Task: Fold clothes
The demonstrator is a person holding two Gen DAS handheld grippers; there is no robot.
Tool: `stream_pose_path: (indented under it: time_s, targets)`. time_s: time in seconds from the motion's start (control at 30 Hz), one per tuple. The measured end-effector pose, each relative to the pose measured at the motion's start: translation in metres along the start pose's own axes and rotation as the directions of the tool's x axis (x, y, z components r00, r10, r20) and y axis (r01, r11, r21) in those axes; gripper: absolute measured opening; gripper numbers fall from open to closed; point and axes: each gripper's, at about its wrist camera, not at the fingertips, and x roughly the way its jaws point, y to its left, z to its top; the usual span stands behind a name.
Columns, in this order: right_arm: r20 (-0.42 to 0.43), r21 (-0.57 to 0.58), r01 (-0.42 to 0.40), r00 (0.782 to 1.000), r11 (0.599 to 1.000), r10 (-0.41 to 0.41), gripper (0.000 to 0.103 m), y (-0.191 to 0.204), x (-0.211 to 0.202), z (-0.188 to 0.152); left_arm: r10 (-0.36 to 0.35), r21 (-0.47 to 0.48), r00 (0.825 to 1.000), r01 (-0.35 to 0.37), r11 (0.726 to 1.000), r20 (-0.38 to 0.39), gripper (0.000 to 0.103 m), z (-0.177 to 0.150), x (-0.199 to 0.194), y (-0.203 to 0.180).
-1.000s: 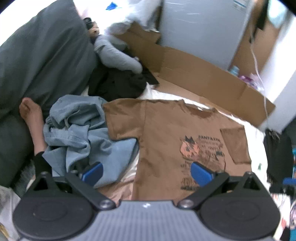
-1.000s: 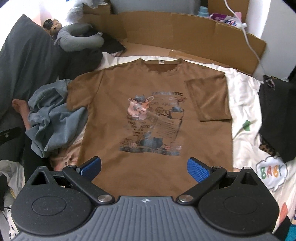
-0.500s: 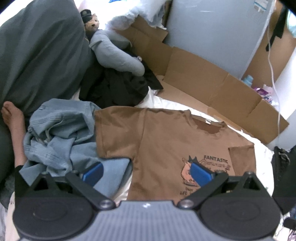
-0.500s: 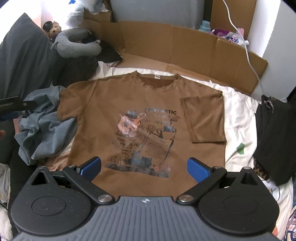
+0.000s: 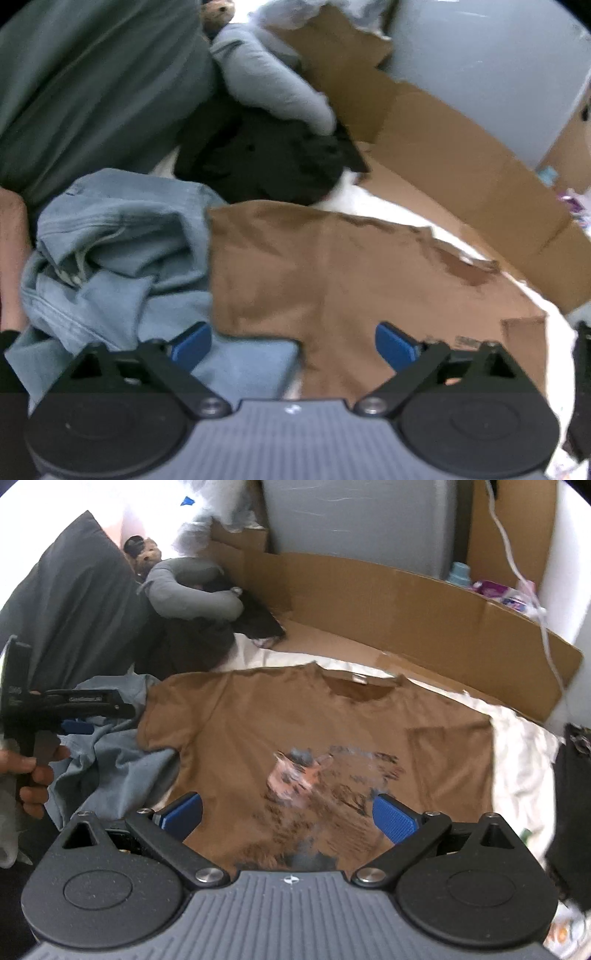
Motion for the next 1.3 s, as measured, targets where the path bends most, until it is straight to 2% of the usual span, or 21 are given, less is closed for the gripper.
stream_pose_path:
  time_s: [0.07,0.17,0.2,0.27,0.37,0.47,0.6,0.67,0.83,0.9,0.97,1.1,1.23,1.3]
  targets:
    - [0.002,0.001,-0.016,1.0,1.0,0.016,0.1,0.012,0.018,0.002,-0.013,-0.05,1.0,0.013,0.999,0.019,0.087,0.0,0.007,0.015]
    - [0.016,0.01,-0.05,0.999,0.999,0.05,0.1,0.029,0.042,0.002,0.001,-0.115,0.996,0.009,0.993,0.093,0.084,-0.005,0.012,0.033]
    - [0.025,0.011,-0.06,0.998,0.998,0.06,0.1,0.034,0.049,0.002,-0.002,-0.143,0.995,0.016,0.99,0.102,0.078,-0.008,0.015,0.039]
    - [0.046,0.006,-0.075,0.996,0.997,0.074,0.1,0.043,0.064,0.0,-0.022,-0.181,0.995,0.039,0.983,0.095,0.068,-0.012,0.025,0.047]
    - [0.08,-0.014,-0.09,0.993,0.996,0.091,0.095,0.055,0.087,-0.004,-0.021,-0.196,0.997,0.035,0.98,0.073,0.066,-0.017,0.042,0.051]
    - [0.104,-0.064,-0.056,0.993,0.996,0.063,0.093,0.069,0.111,-0.008,-0.027,-0.189,0.999,0.035,0.981,0.043,0.065,-0.024,0.057,0.054]
    - [0.119,-0.089,-0.06,0.99,0.994,0.07,0.092,0.078,0.142,-0.014,-0.016,-0.228,1.0,0.019,0.973,0.014,0.046,-0.03,0.07,0.066]
    - [0.127,-0.074,-0.073,0.989,0.995,0.082,0.092,0.078,0.155,-0.017,-0.045,-0.283,0.999,0.043,0.958,0.002,0.038,-0.031,0.074,0.074]
    - [0.142,-0.006,-0.108,0.984,0.994,0.107,0.092,0.076,0.182,-0.025,-0.049,-0.349,0.999,0.049,0.936,0.009,0.036,-0.036,0.079,0.076]
    - [0.144,0.029,-0.125,0.982,0.992,0.119,0.092,0.075,0.193,-0.03,-0.059,-0.381,0.998,0.066,0.922,0.029,0.031,-0.039,0.08,0.076]
    - [0.124,0.072,-0.153,0.982,0.986,0.143,0.092,0.074,0.202,-0.036,-0.062,-0.412,0.997,0.077,0.908,0.05,0.031,-0.042,0.082,0.073]
    - [0.073,0.146,-0.183,0.982,0.972,0.174,0.092,0.068,0.215,-0.053,-0.034,-0.465,0.998,0.057,0.884,0.059,0.031,-0.048,0.088,0.069]
    - [0.066,0.168,-0.188,0.982,0.968,0.18,0.092,0.064,0.217,-0.063,-0.013,-0.54,0.998,0.04,0.841,0.054,0.033,-0.053,0.098,0.076]
    - [0.066,0.176,-0.191,0.981,0.966,0.182,0.092,0.063,0.217,-0.065,0.0,-0.559,0.999,0.028,0.828,0.05,0.035,-0.057,0.102,0.078]
